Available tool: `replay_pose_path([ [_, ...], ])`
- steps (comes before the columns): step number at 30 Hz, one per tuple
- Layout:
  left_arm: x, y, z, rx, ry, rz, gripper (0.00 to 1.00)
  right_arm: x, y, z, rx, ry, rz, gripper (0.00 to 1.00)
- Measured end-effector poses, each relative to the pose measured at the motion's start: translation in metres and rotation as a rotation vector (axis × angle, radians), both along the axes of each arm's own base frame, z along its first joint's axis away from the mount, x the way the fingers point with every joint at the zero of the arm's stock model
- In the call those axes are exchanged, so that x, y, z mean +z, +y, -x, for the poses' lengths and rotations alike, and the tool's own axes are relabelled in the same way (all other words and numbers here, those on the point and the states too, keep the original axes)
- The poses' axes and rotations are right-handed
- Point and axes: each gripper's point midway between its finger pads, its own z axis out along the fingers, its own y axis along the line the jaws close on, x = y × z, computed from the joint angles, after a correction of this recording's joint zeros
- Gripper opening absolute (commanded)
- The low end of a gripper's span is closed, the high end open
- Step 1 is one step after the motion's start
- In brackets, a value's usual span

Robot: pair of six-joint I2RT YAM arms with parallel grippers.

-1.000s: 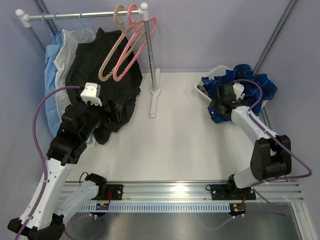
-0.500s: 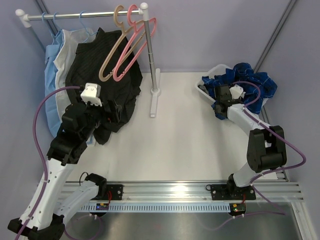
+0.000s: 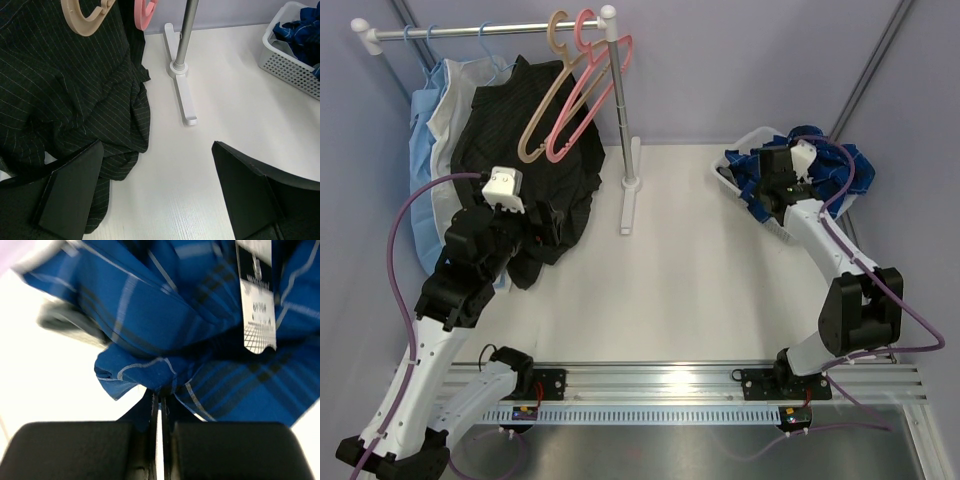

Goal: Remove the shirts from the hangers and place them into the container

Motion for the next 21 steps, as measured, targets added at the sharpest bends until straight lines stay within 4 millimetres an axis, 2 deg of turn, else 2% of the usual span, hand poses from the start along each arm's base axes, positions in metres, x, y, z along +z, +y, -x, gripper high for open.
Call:
replay_pose_path([
  [6, 0.0, 0.0, 0.0, 0.0, 0.0, 0.0, 0.96, 0.074, 0.004, -0.027, 0.028, -0.152, -0.004, 0.0],
  [8, 0.0, 0.0, 0.0, 0.0, 0.0, 0.0, 0.96, 0.087, 0.002, -0.033, 0.03, -0.179, -0.008, 0.0],
  [10, 0.0, 0.0, 0.0, 0.0, 0.0, 0.0, 0.96, 0.089, -0.009, -0.041, 0.019, -0.188, -0.02, 0.0],
  [12, 0.0, 0.0, 0.0, 0.0, 0.0, 0.0, 0.96, 0.082, -0.029, -0.05, -0.013, -0.177, -0.023, 0.0],
  [15, 0.0, 0.0, 0.0, 0.0, 0.0, 0.0, 0.96, 0.059, -0.052, -0.07, -0.044, -0.123, -0.02, 0.0],
  [18, 0.0, 0.0, 0.0, 0.0, 0.0, 0.0, 0.96, 0.019, -0.067, -0.098, -0.051, -0.047, -0.038, 0.0],
  [21, 0.0, 0.0, 0.0, 0.0, -0.001, 0.0, 0.96, -0.035, -0.068, -0.108, -0.031, 0.069, -0.079, 0.0],
])
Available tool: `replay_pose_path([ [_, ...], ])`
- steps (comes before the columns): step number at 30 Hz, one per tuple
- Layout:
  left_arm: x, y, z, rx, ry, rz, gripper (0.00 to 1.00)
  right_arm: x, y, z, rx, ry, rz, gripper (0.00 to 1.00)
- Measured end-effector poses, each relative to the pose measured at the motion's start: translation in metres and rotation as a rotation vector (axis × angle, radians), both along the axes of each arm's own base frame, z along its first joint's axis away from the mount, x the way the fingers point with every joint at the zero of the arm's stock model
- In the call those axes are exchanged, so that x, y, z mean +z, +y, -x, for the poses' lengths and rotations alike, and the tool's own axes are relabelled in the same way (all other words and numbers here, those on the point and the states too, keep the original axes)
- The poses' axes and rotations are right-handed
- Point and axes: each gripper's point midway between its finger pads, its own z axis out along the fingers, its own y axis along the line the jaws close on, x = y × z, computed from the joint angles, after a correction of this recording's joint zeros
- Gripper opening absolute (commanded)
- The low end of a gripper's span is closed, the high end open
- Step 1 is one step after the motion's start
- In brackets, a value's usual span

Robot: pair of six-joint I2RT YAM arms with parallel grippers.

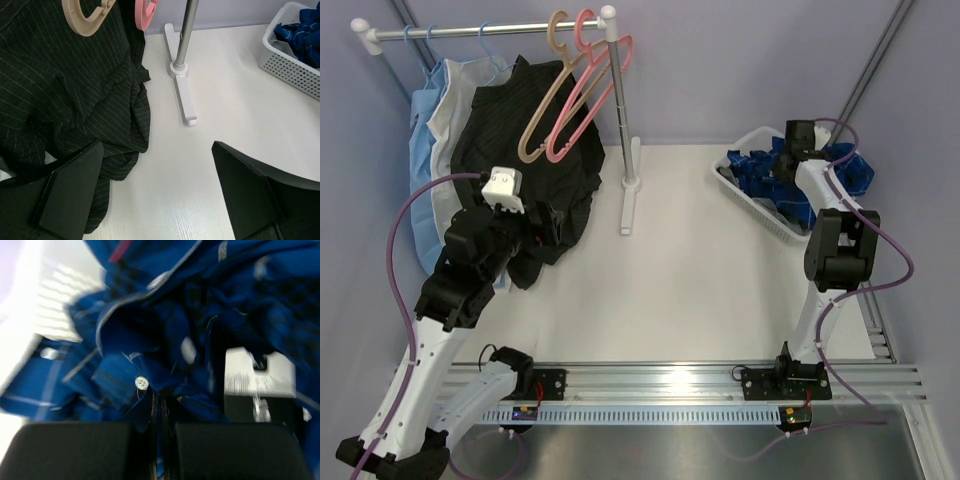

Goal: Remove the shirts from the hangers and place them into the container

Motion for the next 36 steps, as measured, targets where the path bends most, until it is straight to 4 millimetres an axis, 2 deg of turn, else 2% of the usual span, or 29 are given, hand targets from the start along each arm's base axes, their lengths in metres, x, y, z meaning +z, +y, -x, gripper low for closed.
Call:
replay_pose_path([
  [3, 0.0, 0.0, 0.0, 0.0, -0.001, 0.0, 0.96, -0.039, 0.004, -0.002, 0.024, 0.097, -0.041, 0.01],
  [5, 0.0, 0.0, 0.0, 0.0, 0.0, 0.0, 0.96, -0.051, 0.007, -0.006, 0.039, 0.133, -0.06, 0.04],
  [7, 0.0, 0.0, 0.0, 0.0, 0.0, 0.0, 0.96, -0.055, 0.01, -0.009, 0.054, 0.142, -0.075, 0.08],
  [10, 0.0, 0.0, 0.0, 0.0, 0.0, 0.0, 0.96, -0.051, 0.013, -0.008, 0.076, 0.133, -0.088, 0.3],
  [12, 0.0, 0.0, 0.0, 0.0, 0.0, 0.0, 0.96, -0.043, 0.018, -0.003, 0.101, 0.123, -0.1, 0.35],
  [14, -0.001, 0.0, 0.0, 0.0, 0.001, 0.0, 0.96, -0.029, 0.021, 0.003, 0.121, 0.103, -0.102, 0.42],
  [16, -0.002, 0.0, 0.0, 0.0, 0.002, -0.001, 0.96, -0.006, 0.024, 0.007, 0.14, 0.068, -0.097, 0.49],
  [21, -0.002, 0.0, 0.0, 0.0, 0.002, -0.001, 0.96, 0.081, 0.025, 0.02, 0.169, -0.097, -0.053, 0.62],
  [22, -0.002, 0.0, 0.0, 0.0, 0.002, -0.001, 0.96, 0.1, 0.024, 0.025, 0.168, -0.133, -0.042, 0.69],
  [24, -0.002, 0.0, 0.0, 0.0, 0.002, -0.001, 0.96, 0.134, 0.019, 0.036, 0.147, -0.202, -0.004, 0.76],
  [25, -0.002, 0.0, 0.0, 0.001, 0.002, -0.001, 0.96, 0.153, 0.013, 0.044, 0.125, -0.24, 0.022, 0.81],
  [28, -0.002, 0.0, 0.0, 0.0, 0.002, 0.0, 0.96, 0.192, -0.011, 0.062, 0.028, -0.317, 0.095, 0.82],
  [30, -0.002, 0.0, 0.0, -0.002, 0.002, 0.0, 0.96, 0.204, -0.036, 0.071, -0.053, -0.342, 0.129, 0.81],
  [32, -0.002, -0.001, 0.0, -0.006, 0.002, 0.001, 0.96, 0.201, -0.071, 0.076, -0.153, -0.33, 0.153, 0.82],
  [33, -0.002, -0.001, 0.0, -0.007, 0.002, 0.002, 0.96, 0.192, -0.089, 0.077, -0.203, -0.309, 0.163, 0.82],
  [36, -0.002, -0.002, 0.0, -0.009, 0.002, 0.002, 0.96, 0.155, -0.129, 0.073, -0.301, -0.226, 0.166, 0.83],
])
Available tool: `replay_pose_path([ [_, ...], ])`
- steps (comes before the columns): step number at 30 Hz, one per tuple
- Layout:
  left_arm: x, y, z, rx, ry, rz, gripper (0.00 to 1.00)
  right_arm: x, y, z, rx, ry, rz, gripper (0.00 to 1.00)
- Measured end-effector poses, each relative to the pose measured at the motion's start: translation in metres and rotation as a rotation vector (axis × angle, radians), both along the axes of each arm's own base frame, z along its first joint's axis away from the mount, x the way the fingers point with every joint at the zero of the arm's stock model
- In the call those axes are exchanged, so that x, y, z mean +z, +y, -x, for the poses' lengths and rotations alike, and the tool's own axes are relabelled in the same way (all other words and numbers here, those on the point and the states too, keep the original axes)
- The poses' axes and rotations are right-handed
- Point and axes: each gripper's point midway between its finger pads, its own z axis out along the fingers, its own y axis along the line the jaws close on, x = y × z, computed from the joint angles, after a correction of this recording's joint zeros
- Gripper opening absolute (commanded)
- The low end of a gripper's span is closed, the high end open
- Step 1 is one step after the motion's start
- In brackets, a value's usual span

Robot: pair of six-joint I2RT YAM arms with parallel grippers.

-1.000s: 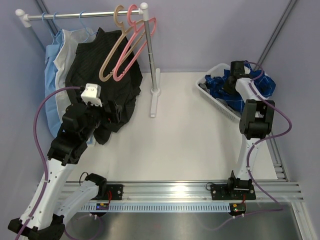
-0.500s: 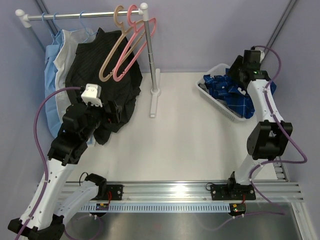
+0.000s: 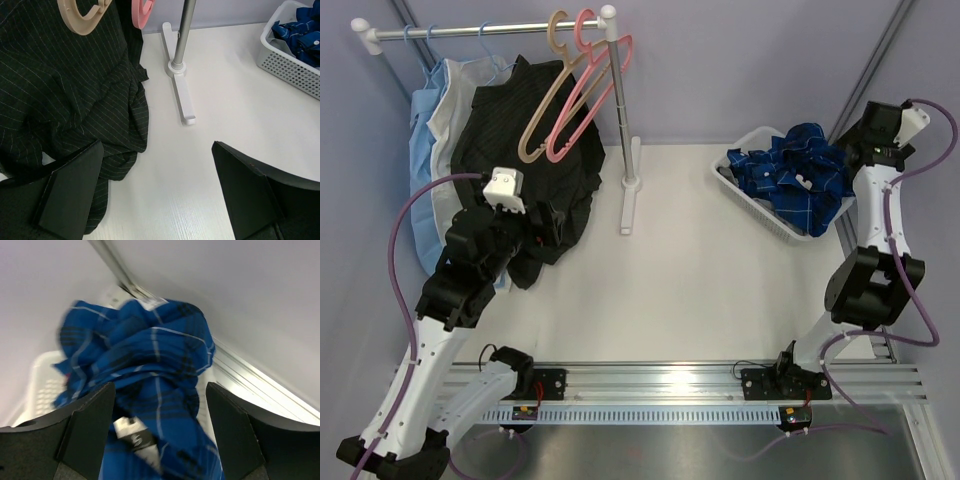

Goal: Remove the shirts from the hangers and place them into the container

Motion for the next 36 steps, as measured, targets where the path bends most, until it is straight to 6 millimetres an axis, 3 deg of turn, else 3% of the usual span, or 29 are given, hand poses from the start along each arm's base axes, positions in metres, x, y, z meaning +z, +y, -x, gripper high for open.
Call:
replay_pose_path([
  [6, -0.006, -0.001, -0.001, -0.003, 0.009, -0.002, 0.96, -0.086, -0.027, -0.016, -0.047, 0.151, -0.078, 0.82],
  [10, -0.007, -0.002, -0.002, -0.007, 0.012, -0.002, 0.96, -0.114, -0.031, -0.023, -0.036, 0.193, -0.109, 0.78],
  [12, -0.007, -0.003, -0.003, -0.008, 0.014, -0.003, 0.96, -0.12, -0.031, -0.03, -0.013, 0.191, -0.121, 0.62],
  [13, -0.007, -0.003, -0.004, -0.009, 0.015, -0.003, 0.96, -0.121, -0.03, -0.034, -0.002, 0.186, -0.123, 0.51],
  [14, -0.008, -0.003, -0.004, -0.009, 0.016, -0.003, 0.96, -0.123, -0.03, -0.039, 0.012, 0.174, -0.13, 0.33],
  [17, -0.008, -0.004, -0.004, -0.011, 0.017, -0.003, 0.96, -0.126, -0.026, -0.049, 0.06, 0.159, -0.131, 0.01],
  [22, -0.008, -0.004, -0.004, -0.011, 0.018, -0.003, 0.96, -0.123, -0.015, -0.063, 0.163, 0.111, -0.129, 0.0],
  [27, -0.008, -0.004, -0.004, -0.011, 0.018, -0.003, 0.96, -0.114, 0.018, -0.068, 0.321, 0.094, -0.129, 0.0],
  [32, -0.009, -0.004, -0.004, -0.011, 0.019, -0.003, 0.96, -0.099, 0.085, -0.081, 0.514, 0.082, -0.127, 0.0],
  [36, -0.009, -0.004, -0.004, -0.011, 0.018, -0.003, 0.96, -0.102, 0.125, -0.082, 0.587, 0.096, -0.166, 0.0],
])
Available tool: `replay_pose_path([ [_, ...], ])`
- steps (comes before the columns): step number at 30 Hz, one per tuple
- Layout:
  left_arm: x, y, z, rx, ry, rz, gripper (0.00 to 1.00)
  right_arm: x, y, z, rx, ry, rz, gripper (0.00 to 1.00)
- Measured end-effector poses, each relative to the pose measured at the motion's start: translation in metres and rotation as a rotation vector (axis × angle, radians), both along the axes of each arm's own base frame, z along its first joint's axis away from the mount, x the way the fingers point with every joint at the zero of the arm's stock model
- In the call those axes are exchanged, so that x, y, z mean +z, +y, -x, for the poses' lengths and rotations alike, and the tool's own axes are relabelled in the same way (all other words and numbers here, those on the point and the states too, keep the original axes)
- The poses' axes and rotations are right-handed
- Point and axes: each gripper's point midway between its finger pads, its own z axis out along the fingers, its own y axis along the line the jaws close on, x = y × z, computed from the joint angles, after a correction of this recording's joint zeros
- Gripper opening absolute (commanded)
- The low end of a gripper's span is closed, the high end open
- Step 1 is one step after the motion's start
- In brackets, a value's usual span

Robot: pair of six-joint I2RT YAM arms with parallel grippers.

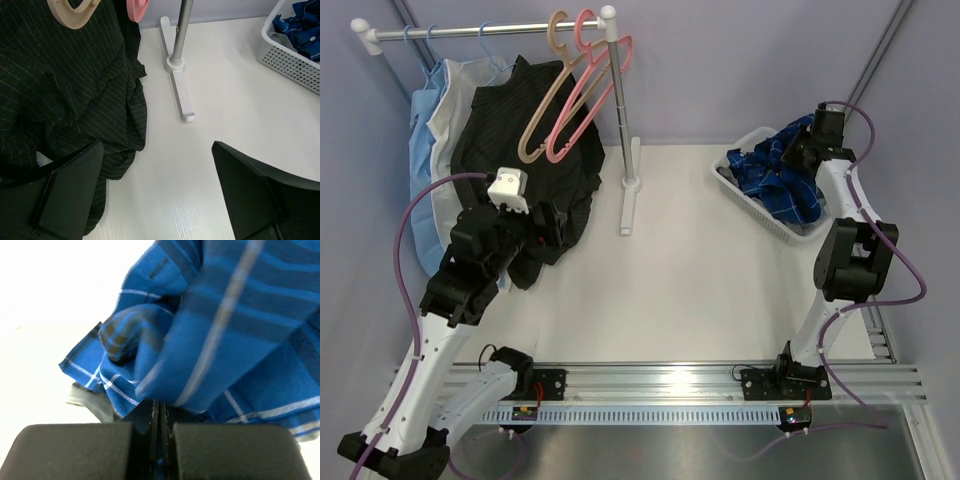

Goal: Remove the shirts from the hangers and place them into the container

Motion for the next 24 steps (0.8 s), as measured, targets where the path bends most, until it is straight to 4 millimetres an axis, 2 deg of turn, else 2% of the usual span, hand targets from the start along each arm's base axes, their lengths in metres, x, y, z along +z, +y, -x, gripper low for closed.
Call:
replay_pose_path([
  [3, 0.0, 0.0, 0.0, 0.0, 0.0, 0.0, 0.96, -0.01, 0.002, 0.003, -0.024, 0.036, -0.038, 0.0],
  [6, 0.0, 0.0, 0.0, 0.0, 0.0, 0.0, 0.96, -0.031, 0.0, 0.008, -0.06, 0.105, -0.085, 0.0],
  [11, 0.0, 0.0, 0.0, 0.0, 0.0, 0.0, 0.96, -0.089, 0.0, 0.012, -0.087, 0.259, -0.17, 0.01],
  [13, 0.0, 0.0, 0.0, 0.0, 0.0, 0.0, 0.96, -0.103, 0.002, 0.012, -0.089, 0.304, -0.185, 0.03],
  [19, 0.0, 0.0, 0.0, 0.001, 0.0, 0.001, 0.96, -0.113, 0.001, 0.006, -0.093, 0.376, -0.199, 0.14],
  [24, 0.0, -0.001, 0.0, -0.004, 0.001, 0.003, 0.96, -0.118, 0.0, 0.006, -0.083, 0.423, -0.192, 0.16],
])
